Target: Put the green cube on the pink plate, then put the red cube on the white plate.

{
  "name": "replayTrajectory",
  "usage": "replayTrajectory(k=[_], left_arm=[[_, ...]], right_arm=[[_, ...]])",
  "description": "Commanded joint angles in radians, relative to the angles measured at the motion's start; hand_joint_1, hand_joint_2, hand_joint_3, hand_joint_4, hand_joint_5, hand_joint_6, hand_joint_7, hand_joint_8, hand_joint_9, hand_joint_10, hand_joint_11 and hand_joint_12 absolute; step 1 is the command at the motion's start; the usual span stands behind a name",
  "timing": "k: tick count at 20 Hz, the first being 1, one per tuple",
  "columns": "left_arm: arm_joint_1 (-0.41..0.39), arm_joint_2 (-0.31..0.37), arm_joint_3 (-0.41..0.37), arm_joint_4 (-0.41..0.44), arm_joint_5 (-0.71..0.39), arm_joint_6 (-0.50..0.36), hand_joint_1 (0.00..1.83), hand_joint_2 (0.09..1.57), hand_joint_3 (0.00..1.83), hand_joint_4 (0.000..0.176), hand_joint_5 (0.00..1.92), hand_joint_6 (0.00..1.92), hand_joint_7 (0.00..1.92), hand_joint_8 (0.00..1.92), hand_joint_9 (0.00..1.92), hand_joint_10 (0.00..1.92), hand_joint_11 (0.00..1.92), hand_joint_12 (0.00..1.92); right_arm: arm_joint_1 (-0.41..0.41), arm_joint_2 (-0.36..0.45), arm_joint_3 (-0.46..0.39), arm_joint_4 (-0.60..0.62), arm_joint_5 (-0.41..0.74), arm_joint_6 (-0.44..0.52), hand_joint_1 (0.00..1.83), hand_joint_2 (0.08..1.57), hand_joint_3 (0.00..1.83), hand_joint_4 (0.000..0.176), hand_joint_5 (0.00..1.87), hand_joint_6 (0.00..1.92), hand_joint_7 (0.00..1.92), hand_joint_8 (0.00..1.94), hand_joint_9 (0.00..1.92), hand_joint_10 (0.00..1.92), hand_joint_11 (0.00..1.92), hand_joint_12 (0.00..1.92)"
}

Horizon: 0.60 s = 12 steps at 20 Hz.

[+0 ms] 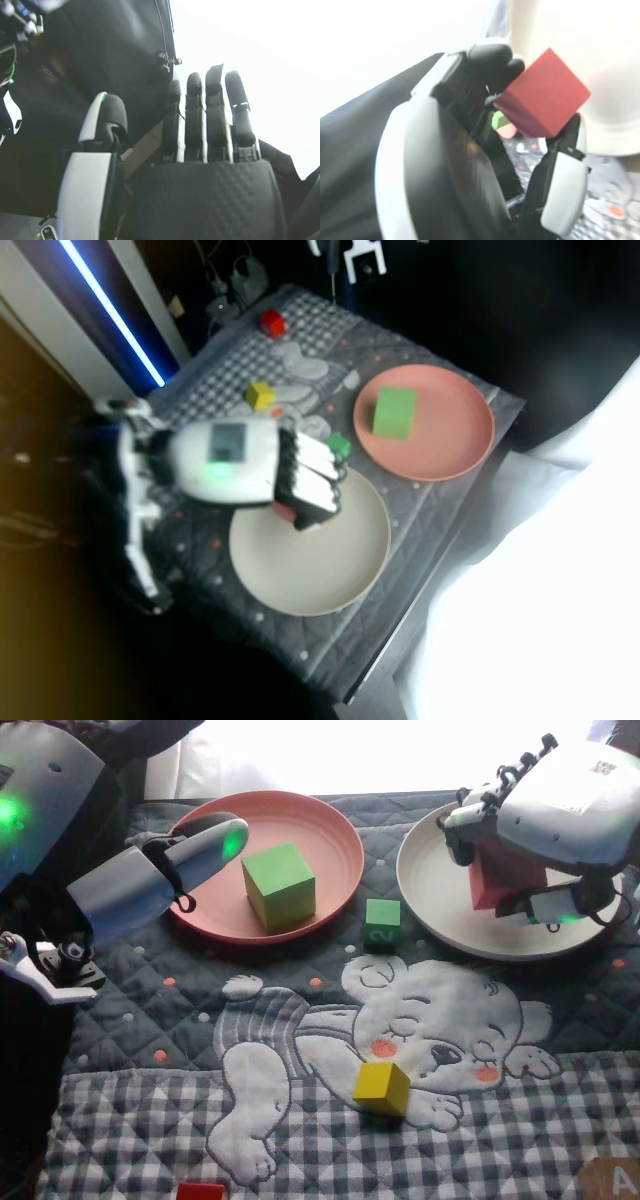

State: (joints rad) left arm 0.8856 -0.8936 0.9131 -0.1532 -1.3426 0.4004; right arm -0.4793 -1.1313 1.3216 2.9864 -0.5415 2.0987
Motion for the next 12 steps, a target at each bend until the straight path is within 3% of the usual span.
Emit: replayTrajectory(k=[1, 2, 3, 4, 5, 6, 7, 8, 9, 10, 11, 12], left_arm=[[-0.016, 0.001, 0.001, 0.013, -0.119, -0.003, 0.53, 1.26, 0.0, 0.029, 0.39, 0.0, 0.39, 0.0, 0.36, 0.03, 0.0, 1.34], [-0.016, 0.001, 0.001, 0.013, -0.118, -0.003, 0.55, 1.26, 0.0, 0.025, 0.4, 0.0, 0.4, 0.0, 0.37, 0.03, 0.0, 1.33], [-0.016, 0.001, 0.001, 0.013, -0.118, -0.003, 0.56, 1.26, 0.0, 0.017, 0.4, 0.0, 0.41, 0.01, 0.38, 0.03, 0.0, 1.34], [-0.016, 0.001, 0.001, 0.013, -0.119, -0.003, 0.57, 1.26, 0.0, 0.013, 0.4, 0.0, 0.41, 0.01, 0.38, 0.04, 0.0, 1.34], [-0.016, 0.001, 0.001, 0.013, -0.119, -0.003, 0.57, 1.26, 0.0, 0.01, 0.4, 0.0, 0.42, 0.01, 0.39, 0.03, 0.0, 1.3], [-0.016, 0.001, 0.001, 0.013, -0.118, -0.003, 0.57, 1.26, 0.0, 0.015, 0.4, 0.0, 0.42, 0.01, 0.38, 0.03, 0.0, 1.3], [-0.016, 0.001, 0.001, 0.013, -0.119, -0.003, 0.57, 1.26, 0.0, 0.015, 0.4, 0.0, 0.42, 0.01, 0.38, 0.02, 0.0, 1.27], [-0.016, 0.001, 0.001, 0.013, -0.119, -0.003, 0.57, 1.26, 0.0, 0.027, 0.4, 0.0, 0.43, 0.01, 0.39, 0.02, 0.0, 1.27], [-0.016, 0.001, 0.001, 0.013, -0.12, -0.003, 0.56, 1.26, 0.0, 0.036, 0.41, 0.0, 0.43, 0.01, 0.38, 0.02, 0.0, 1.26], [-0.016, 0.001, 0.001, 0.013, -0.12, -0.003, 0.55, 1.27, 0.0, 0.035, 0.41, 0.0, 0.42, 0.0, 0.38, 0.02, 0.0, 1.28], [-0.016, 0.001, 0.001, 0.013, -0.121, -0.003, 0.54, 1.26, 0.0, 0.037, 0.41, 0.0, 0.43, 0.0, 0.39, 0.02, 0.0, 1.28], [-0.015, 0.001, 0.001, 0.013, -0.121, -0.003, 0.56, 1.26, 0.0, 0.036, 0.42, 0.0, 0.43, 0.0, 0.39, 0.01, 0.0, 1.26]], right_arm=[[0.017, 0.002, 0.008, 0.022, -0.089, -0.001, 1.34, 1.24, 0.0, 0.0, 0.75, 1.26, 0.74, 1.43, 0.64, 1.59, 0.48, 1.75], [0.017, 0.001, 0.01, 0.022, -0.087, -0.001, 1.19, 1.26, 0.0, 0.0, 0.69, 1.4, 0.75, 1.39, 0.57, 1.28, 0.38, 1.69], [0.017, 0.0, 0.01, 0.022, -0.085, -0.001, 1.21, 1.21, 0.0, 0.0, 0.51, 0.91, 0.57, 0.91, 0.46, 1.06, 0.23, 1.65], [0.017, 0.0, 0.01, 0.022, -0.085, -0.001, 1.16, 1.15, 0.0, 0.0, 0.44, 0.6, 0.48, 0.52, 0.34, 0.79, 0.06, 1.54], [0.017, -0.001, 0.009, 0.022, -0.085, -0.001, 1.13, 1.06, 0.0, 0.0, 0.36, 0.36, 0.37, 0.22, 0.18, 0.51, 0.01, 1.14], [0.017, -0.001, 0.009, 0.022, -0.085, -0.001, 0.97, 0.98, 0.0, 0.0, 0.24, 0.21, 0.22, 0.07, 0.07, 0.24, 0.0, 0.68], [0.017, -0.001, 0.008, 0.022, -0.085, -0.001, 0.9, 0.96, 0.0, 0.0, 0.17, 0.13, 0.12, 0.02, 0.03, 0.06, 0.0, 0.38], [0.017, -0.001, 0.007, 0.022, -0.085, -0.001, 0.81, 0.93, 0.0, 0.015, 0.09, 0.06, 0.03, 0.01, 0.0, 0.01, 0.0, 0.08], [0.017, -0.001, 0.006, 0.022, -0.085, -0.001, 0.75, 0.91, 0.0, 0.018, 0.05, 0.04, 0.01, 0.0, 0.0, 0.0, 0.0, 0.01], [0.017, 0.0, 0.004, 0.022, -0.085, -0.001, 0.71, 0.9, 0.0, 0.029, 0.02, 0.02, 0.0, 0.0, 0.0, 0.0, 0.0, 0.0], [0.017, 0.001, 0.002, 0.022, -0.085, -0.001, 0.67, 0.9, 0.0, 0.029, 0.0, 0.01, 0.0, 0.0, 0.0, 0.0, 0.0, 0.0], [0.017, 0.008, -0.008, 0.022, -0.086, -0.001, 0.68, 0.92, 0.0, 0.052, 0.0, 0.01, 0.0, 0.0, 0.0, 0.0, 0.0, 0.0]])
